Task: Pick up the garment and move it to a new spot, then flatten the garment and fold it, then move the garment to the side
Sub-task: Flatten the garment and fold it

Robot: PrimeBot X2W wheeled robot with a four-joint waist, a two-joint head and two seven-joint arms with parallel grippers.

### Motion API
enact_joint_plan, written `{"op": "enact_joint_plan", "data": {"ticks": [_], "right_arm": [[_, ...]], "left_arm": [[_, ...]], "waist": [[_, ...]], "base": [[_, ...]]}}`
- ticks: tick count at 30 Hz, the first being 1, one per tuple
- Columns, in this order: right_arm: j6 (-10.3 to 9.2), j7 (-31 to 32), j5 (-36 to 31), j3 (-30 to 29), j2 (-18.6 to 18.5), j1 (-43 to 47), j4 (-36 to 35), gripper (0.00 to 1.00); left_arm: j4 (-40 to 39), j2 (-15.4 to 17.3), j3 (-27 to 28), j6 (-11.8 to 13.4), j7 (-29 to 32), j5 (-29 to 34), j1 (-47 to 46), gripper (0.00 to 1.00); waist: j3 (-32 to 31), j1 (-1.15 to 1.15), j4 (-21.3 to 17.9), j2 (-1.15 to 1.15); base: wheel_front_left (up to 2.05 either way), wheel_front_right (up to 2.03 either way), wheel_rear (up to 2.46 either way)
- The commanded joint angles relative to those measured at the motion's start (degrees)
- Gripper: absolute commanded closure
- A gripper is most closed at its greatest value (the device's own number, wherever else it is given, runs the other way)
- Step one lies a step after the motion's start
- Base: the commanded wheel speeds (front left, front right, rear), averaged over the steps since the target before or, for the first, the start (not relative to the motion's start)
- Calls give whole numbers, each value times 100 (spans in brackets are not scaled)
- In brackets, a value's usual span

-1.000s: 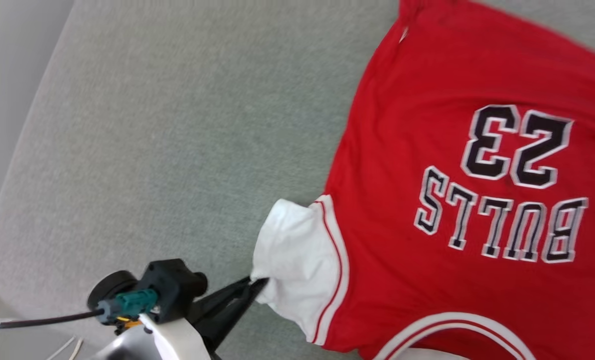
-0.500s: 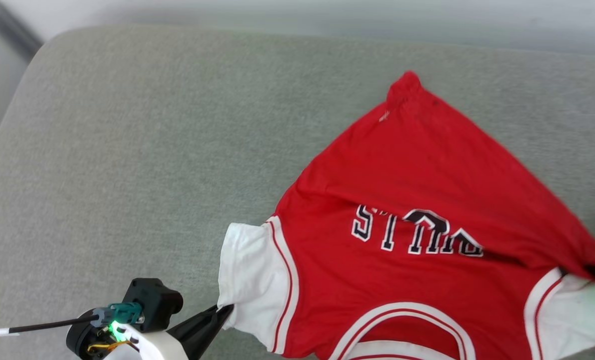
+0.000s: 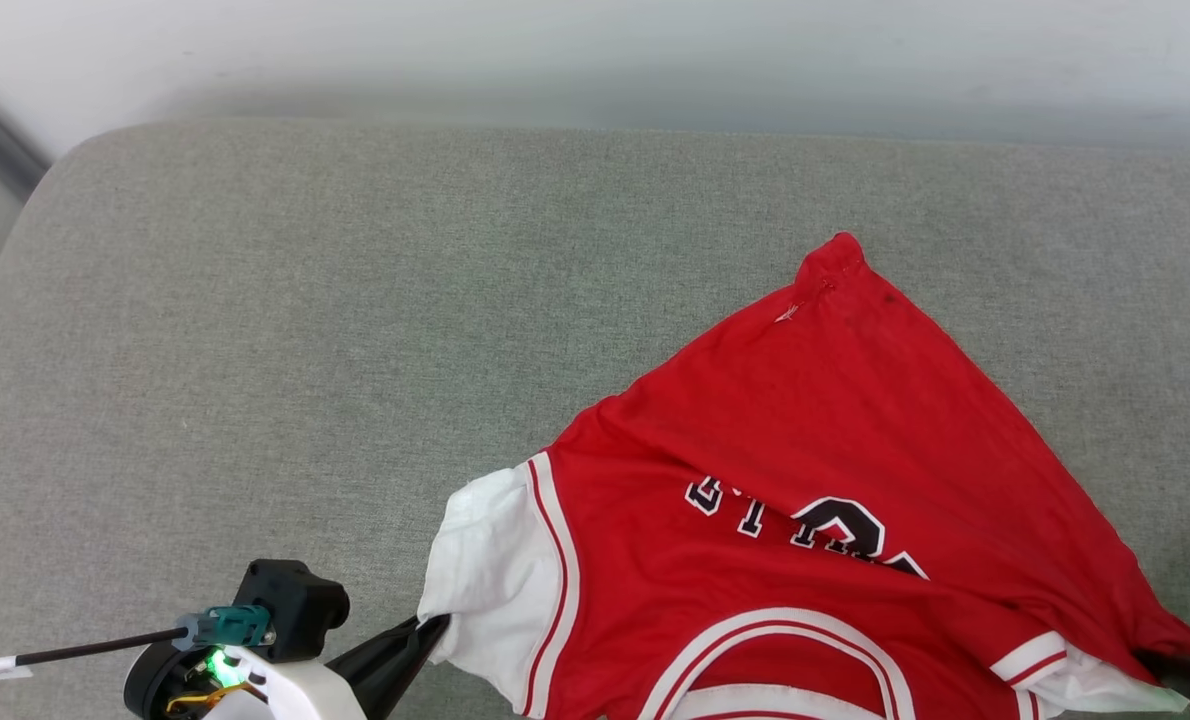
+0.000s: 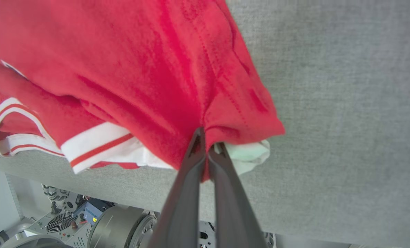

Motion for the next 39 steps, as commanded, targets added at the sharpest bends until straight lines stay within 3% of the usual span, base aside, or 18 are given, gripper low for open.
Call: {"op": "enact_joint_plan", "data": {"ticks": [1,7,12,17,24,29,39], "right_arm": [[-1,-62,6,19,-4,1,-1,0],[-1,-15,284,256,-342,-426,-295,0],[-1,201,615,349,-323,-1240,-571,0],[-1,335,291,869,-533,-2247,-513,0],[-1,361,-312,1459,-390,-3629,482,0],[-1,379,-758,1784,-603,-4260,1316,0],[-1,183,-1042,2117,-867,-4579,2420,0]], "left_arm": [[5,10,13,-32,-4,-14,-41,100],[-98,34,-1,-24,16,-11,-49,100],[-203,25,-30,-46,37,16,-139,100],[-358,-29,-88,-122,34,118,-357,100],[-503,-218,-236,-255,-25,308,-756,100],[-498,-408,-389,-354,-74,413,-994,100],[-279,-695,-629,-489,-193,492,-1259,100]], "waist": [[-5,1,2,0],[33,1,83,0],[203,1,273,0],[567,1,563,0],[1125,1,1081,0],[1467,1,1418,0],[1731,1,1858,0]], "base": [[0,0,0],[0,0,0],[0,0,0],[0,0,0],[0,0,0],[0,0,0],[0,0,0]]}}
